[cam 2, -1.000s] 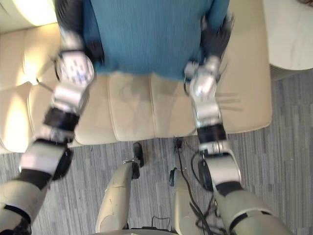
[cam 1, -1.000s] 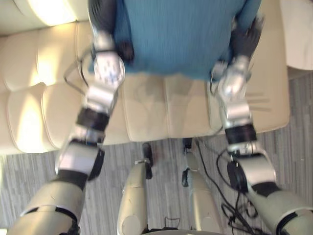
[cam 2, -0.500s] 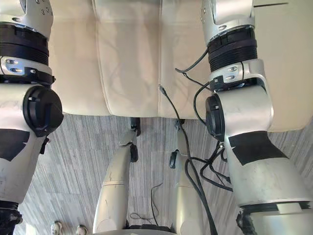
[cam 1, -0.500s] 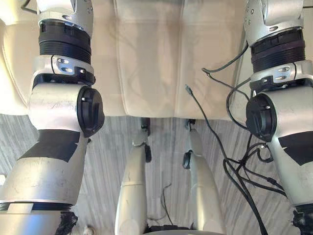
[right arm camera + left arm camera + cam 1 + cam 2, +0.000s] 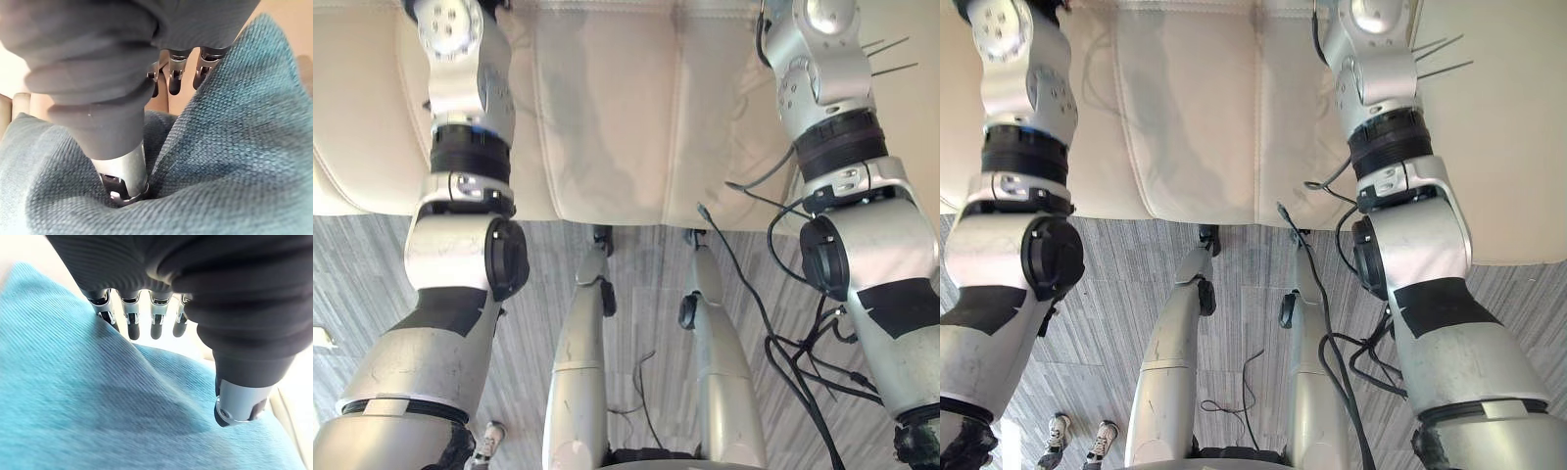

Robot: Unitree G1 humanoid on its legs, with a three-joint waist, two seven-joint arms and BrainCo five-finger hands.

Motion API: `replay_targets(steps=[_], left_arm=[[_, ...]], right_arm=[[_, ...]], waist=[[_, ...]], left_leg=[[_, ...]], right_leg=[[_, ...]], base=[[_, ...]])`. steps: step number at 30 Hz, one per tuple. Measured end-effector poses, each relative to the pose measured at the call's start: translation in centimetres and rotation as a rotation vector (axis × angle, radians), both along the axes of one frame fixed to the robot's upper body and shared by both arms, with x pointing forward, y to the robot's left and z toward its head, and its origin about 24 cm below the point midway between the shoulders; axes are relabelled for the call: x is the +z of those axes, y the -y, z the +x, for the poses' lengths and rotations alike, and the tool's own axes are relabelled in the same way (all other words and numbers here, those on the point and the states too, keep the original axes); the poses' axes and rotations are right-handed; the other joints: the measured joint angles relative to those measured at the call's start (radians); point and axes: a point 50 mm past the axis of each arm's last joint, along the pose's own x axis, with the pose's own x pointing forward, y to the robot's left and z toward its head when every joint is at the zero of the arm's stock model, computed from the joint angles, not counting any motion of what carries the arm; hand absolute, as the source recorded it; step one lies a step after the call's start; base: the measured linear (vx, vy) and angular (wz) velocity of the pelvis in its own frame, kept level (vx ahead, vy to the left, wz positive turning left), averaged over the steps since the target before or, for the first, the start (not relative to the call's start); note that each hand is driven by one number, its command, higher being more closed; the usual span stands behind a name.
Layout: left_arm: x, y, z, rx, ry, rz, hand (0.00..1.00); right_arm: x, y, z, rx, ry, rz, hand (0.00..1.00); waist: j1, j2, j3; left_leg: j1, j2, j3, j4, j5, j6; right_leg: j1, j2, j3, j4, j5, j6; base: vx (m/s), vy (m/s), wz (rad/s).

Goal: Pick up cushions and gather them together orderly.

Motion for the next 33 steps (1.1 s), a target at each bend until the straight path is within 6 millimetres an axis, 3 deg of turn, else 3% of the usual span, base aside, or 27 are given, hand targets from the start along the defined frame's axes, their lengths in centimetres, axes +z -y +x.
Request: replay_targets(steps=[3, 5, 7, 8, 10, 12, 13, 15, 17, 20, 21, 23, 26, 29, 33], left_arm=[[-2.6, -2.6, -0.5, 0.055, -0.03, -0.003, 0.0], [-4.0, -3.2, -0.8, 0.07, -0.047, -0.003, 0.0], [-7.3, -4.3, -1.9, 0.094, -0.077, 0.004, 0.0], [-7.9, -4.6, -2.6, 0.1, -0.068, 0.008, 0.0], [-10.6, -5.4, -4.8, 0.109, -0.044, 0.017, 0.0], [-14.3, -5.0, -7.4, 0.085, -0.047, -0.002, 0.0], [-15.4, -4.7, -8.1, 0.077, -0.054, -0.008, 0.0], [-18.8, -3.5, -9.8, 0.024, -0.116, -0.017, 0.0], [-24.5, -1.3, -11.8, -0.085, -0.301, -0.017, 0.0], [-30.0, 1.0, -14.5, -0.232, -0.513, -0.012, 0.0], [-31.1, 1.3, -15.0, -0.258, -0.561, -0.01, 0.0], [-34.9, 1.9, -16.6, -0.327, -0.729, -0.02, 0.0], [-42.1, 1.3, -20.0, -0.347, -1.094, -0.057, 0.0], [-45.8, 0.7, -23.3, -0.336, -1.349, -0.037, 0.0], [-47.1, -0.2, -25.8, -0.325, -1.482, 0.031, 0.0]], right_arm=[[-2.0, 1.3, -1.0, -0.047, 0.056, -0.078, 0.0], [-3.1, 2.2, -1.6, -0.068, 0.077, -0.088, 0.0], [-5.6, 4.6, -3.2, -0.104, 0.111, -0.055, 0.0], [-6.2, 5.3, -3.9, -0.122, 0.129, -0.052, 0.0], [-9.0, 7.3, -6.1, -0.176, 0.157, -0.03, 0.0], [-13.8, 9.2, -8.1, -0.241, 0.079, -0.049, 0.0], [-15.2, 9.4, -8.6, -0.255, 0.046, -0.056, 0.0], [-19.5, 9.8, -9.8, -0.263, -0.079, -0.049, 0.0], [-25.9, 9.5, -11.5, -0.223, -0.307, -0.041, 0.0], [-32.4, 9.0, -13.6, -0.171, -0.568, -0.037, 0.0], [-33.9, 9.1, -14.2, -0.171, -0.632, -0.043, 0.0], [-39.0, 9.4, -16.5, -0.155, -0.866, -0.057, 0.0], [-46.6, 9.8, -20.8, -0.125, -1.251, -0.065, 0.0], [-50.0, 10.4, -24.0, -0.126, -1.471, -0.065, 0.0], [-51.2, 11.3, -26.4, -0.146, -1.581, -0.097, 0.0]], waist=[[-0.017, 0.0, 0.0], [-0.016, 0.0, 0.0], [-0.017, 0.0, 0.0], [-0.016, 0.0, 0.0], [-0.016, 0.0, 0.0], [-0.011, -0.001, -0.001], [-0.011, -0.001, -0.001], [-0.01, -0.001, -0.024], [-0.004, -0.001, -0.096], [0.001, -0.002, -0.123], [0.007, -0.003, -0.145], [0.014, -0.006, -0.217], [0.0, -0.017, -0.298], [-0.022, -0.035, -0.334], [-0.04, -0.045, -0.344]], left_leg=[[0.021, 0.01, 0.013, 0.006, 0.0, 0.001], [0.041, 0.018, 0.019, 0.009, -0.001, 0.001], [0.086, 0.032, 0.02, 0.012, -0.004, -0.002], [0.096, 0.036, 0.02, 0.014, -0.006, -0.005], [0.145, 0.042, 0.019, 0.01, -0.008, -0.008], [0.236, 0.042, 0.019, -0.009, -0.012, -0.006], [0.258, 0.042, 0.019, -0.012, -0.014, -0.009], [0.311, 0.04, 0.019, -0.034, -0.02, -0.013], [0.358, 0.039, 0.021, -0.045, -0.025, -0.015], [0.489, 0.04, 0.028, -0.039, -0.055, -0.012], [0.508, 0.04, 0.03, -0.04, -0.063, -0.01], [0.582, 0.04, 0.042, -0.043, -0.083, -0.011], [0.746, 0.023, 0.065, -0.102, -0.106, -0.012], [0.84, -0.004, 0.087, -0.16, -0.106, -0.012], [0.921, -0.014, 0.139, -0.181, -0.114, -0.007]], right_leg=[[0.017, 0.007, 0.03, 0.0, -0.003, 0.003], [0.036, 0.013, 0.038, 0.0, -0.006, 0.007], [0.083, 0.024, 0.053, 0.0, -0.033, 0.038], [0.095, 0.029, 0.052, 0.0, -0.036, 0.041], [0.147, 0.037, 0.049, 0.0, -0.061, 0.03], [0.23, 0.039, 0.043, 0.0, -0.076, 0.005], [0.252, 0.04, 0.041, 0.0, -0.081, -0.001], [0.301, 0.038, 0.028, 0.0, -0.101, -0.019], [0.345, 0.036, 0.021, 0.0, -0.118, -0.024], [0.466, 0.04, 0.019, 0.012, -0.146, -0.041], [0.482, 0.041, 0.021, 0.013, -0.153, -0.038], [0.549, 0.041, 0.027, 0.014, -0.171, -0.041], [0.671, 0.03, 0.05, 0.016, -0.204, -0.022], [0.729, 0.01, 0.07, 0.0, -0.206, -0.019], [0.771, 0.002, 0.116, 0.0, -0.209, -0.014]], base=[[-0.08, -0.012, -0.14], [-0.07, -0.02, -0.13], [-0.11, -0.05, -0.11], [-0.1, -0.06, -0.04], [-0.07, -0.049, 0.02], [-0.07, -0.058, 0.06], [-0.05, -0.05, 0.09], [-0.03, -0.029, 0.1], [0.01, -0.015, 0.09], [0.04, -0.004, -0.08], [0.06, 0.008, -0.15], [0.09, 0.02, -0.15], [0.1, 0.039, -0.2], [0.05, 0.033, -0.22], [0.02, 0.039, -0.36]])
